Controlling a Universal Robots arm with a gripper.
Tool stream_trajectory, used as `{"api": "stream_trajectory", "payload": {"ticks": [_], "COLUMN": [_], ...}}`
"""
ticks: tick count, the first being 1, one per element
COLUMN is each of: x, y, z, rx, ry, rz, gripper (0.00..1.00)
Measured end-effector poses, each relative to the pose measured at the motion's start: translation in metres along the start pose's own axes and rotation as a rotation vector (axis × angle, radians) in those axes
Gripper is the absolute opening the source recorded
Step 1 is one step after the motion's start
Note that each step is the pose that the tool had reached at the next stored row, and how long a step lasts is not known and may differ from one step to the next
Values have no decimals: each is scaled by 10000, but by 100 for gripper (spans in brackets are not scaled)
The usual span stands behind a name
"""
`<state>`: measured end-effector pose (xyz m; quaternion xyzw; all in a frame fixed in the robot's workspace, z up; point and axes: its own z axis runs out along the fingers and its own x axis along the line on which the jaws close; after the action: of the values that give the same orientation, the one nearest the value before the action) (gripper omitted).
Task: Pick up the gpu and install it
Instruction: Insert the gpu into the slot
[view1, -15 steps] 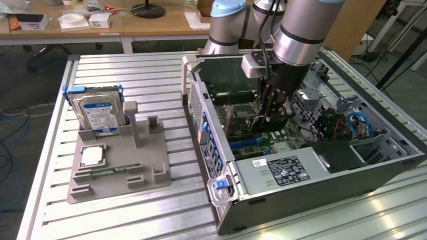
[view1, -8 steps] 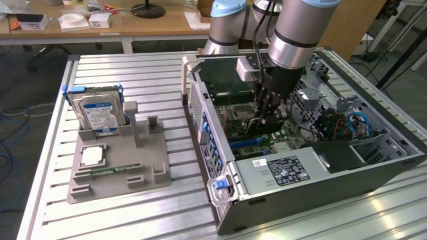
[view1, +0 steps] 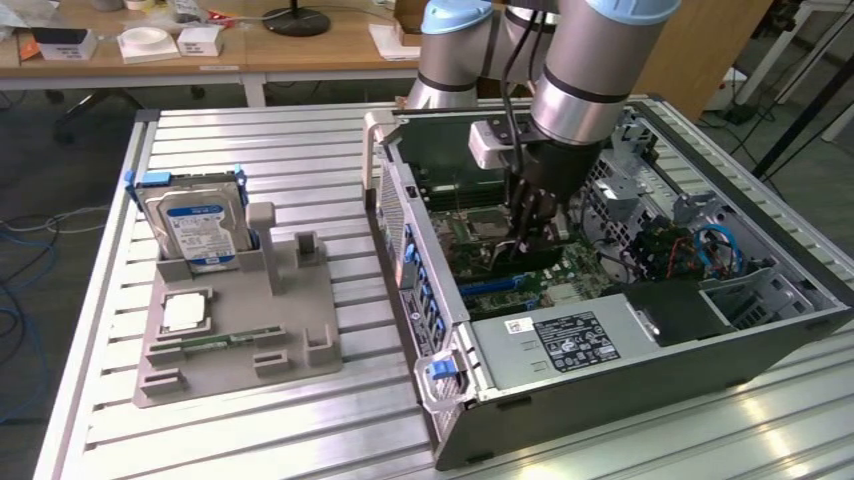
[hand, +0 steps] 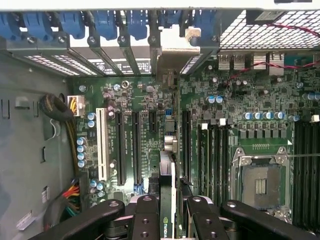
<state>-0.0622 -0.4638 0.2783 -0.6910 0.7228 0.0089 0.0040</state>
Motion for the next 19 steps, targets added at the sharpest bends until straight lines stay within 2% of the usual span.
{"api": "stream_trajectory", "payload": {"ticks": [7,14,19], "x": [-5,-2,-8], "y": [47,82,96], "z": [13,29,43], "rx": [0,2,4], "ry": [8,69,67], "rz": [0,-1,-3], "gripper": [26,26,26]}}
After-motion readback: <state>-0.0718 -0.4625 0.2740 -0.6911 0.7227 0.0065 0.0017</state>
